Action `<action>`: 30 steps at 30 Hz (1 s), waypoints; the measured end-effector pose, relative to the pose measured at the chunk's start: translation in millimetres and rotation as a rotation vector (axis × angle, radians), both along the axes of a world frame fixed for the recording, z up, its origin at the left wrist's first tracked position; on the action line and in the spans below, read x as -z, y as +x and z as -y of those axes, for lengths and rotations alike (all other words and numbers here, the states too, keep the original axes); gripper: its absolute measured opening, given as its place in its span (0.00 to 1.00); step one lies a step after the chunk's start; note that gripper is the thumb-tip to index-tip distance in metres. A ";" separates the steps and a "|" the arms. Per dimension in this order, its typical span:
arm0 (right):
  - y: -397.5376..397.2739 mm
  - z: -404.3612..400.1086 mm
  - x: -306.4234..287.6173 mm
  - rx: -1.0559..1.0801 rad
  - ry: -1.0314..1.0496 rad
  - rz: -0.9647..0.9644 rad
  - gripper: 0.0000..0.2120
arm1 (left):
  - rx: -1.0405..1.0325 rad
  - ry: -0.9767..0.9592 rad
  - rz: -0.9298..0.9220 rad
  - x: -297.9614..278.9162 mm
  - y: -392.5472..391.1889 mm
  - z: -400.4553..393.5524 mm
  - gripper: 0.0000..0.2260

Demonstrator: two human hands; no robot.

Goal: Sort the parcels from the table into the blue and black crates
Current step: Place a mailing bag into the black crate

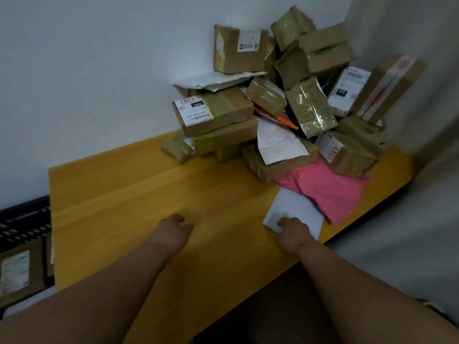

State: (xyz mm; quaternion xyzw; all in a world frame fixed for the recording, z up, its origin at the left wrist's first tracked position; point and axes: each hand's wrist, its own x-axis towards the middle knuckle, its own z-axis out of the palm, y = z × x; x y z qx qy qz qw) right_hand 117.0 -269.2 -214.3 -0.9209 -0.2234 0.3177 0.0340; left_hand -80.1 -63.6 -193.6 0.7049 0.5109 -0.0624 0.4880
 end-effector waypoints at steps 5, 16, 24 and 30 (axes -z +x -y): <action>30.3 16.4 14.1 -0.026 -0.032 0.007 0.34 | 0.027 -0.013 -0.010 7.0 28.0 11.0 0.21; 71.3 23.8 44.6 -0.226 -0.100 -0.058 0.48 | -0.147 -0.044 -0.028 25.5 60.4 50.5 0.18; 40.3 4.8 54.0 -0.688 -0.030 -0.021 0.50 | -0.236 -0.084 -0.042 29.2 64.3 69.6 0.20; 9.1 1.9 64.9 -0.979 0.014 0.066 0.56 | -0.264 -0.105 -0.087 41.3 58.8 85.1 0.20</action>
